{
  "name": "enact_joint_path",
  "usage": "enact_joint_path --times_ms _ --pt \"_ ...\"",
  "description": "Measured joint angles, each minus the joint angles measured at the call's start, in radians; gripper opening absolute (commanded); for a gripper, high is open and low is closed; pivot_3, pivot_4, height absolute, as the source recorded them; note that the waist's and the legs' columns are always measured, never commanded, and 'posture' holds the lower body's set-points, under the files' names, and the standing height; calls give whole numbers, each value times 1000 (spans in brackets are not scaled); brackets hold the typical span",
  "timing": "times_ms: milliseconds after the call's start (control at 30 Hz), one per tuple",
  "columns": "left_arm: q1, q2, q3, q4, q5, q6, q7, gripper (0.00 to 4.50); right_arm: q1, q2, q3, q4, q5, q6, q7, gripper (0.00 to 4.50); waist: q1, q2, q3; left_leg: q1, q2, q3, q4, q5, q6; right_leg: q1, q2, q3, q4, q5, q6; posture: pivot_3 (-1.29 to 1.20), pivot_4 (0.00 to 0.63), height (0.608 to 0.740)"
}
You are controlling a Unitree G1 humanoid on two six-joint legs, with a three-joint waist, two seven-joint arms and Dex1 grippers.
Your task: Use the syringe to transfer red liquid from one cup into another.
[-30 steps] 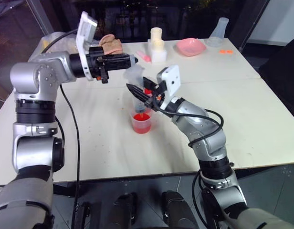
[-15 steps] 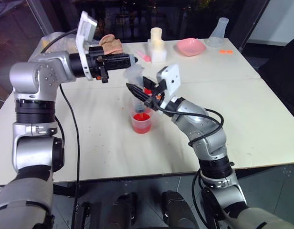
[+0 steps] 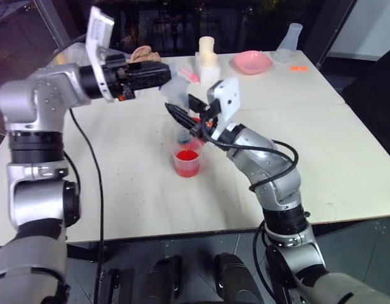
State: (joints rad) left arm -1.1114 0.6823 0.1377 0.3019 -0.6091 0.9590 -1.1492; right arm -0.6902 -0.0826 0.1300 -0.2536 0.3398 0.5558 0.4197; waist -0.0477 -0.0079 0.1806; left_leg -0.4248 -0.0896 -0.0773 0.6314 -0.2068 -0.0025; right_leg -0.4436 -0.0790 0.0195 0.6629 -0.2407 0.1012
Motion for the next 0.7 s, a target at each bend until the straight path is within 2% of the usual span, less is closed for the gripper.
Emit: enact_joint_path --times_ms 167,367,467,567,700 --pt "71 129 59 -42 -41 86 4 2415 -6 4 -22 -8 17 0 -14 1353 2 0 0 0 0 0 0 0 0 0 0 0 0 0 0 0 150 740" --pt "158 169 108 -157 -109 140 22 2415 -51 17 -62 -4 53 57 -55 1353 5 0 0 0 0 -1 0 0 0 1 -1 1 -1 0 0 0 150 740" --pt "209 149 111 -212 -135 141 40 2415 -156 23 -133 18 84 175 -144 1353 5 0 0 0 0 -1 0 0 0 1 -1 1 -1 0 0 0 150 740" --pt "261 115 112 -279 -168 128 45 2415 -314 18 -267 94 142 346 -260 1353 5 0 0 0 0 -1 -1 0 0 0 -2 1 -1 0 -1 0 150 740" --pt "307 105 110 -327 -186 107 49 2415 -517 -73 -389 252 176 567 -356 1353 5 0 0 0 0 -1 -2 0 0 0 -2 1 -2 0 -1 0 150 740"
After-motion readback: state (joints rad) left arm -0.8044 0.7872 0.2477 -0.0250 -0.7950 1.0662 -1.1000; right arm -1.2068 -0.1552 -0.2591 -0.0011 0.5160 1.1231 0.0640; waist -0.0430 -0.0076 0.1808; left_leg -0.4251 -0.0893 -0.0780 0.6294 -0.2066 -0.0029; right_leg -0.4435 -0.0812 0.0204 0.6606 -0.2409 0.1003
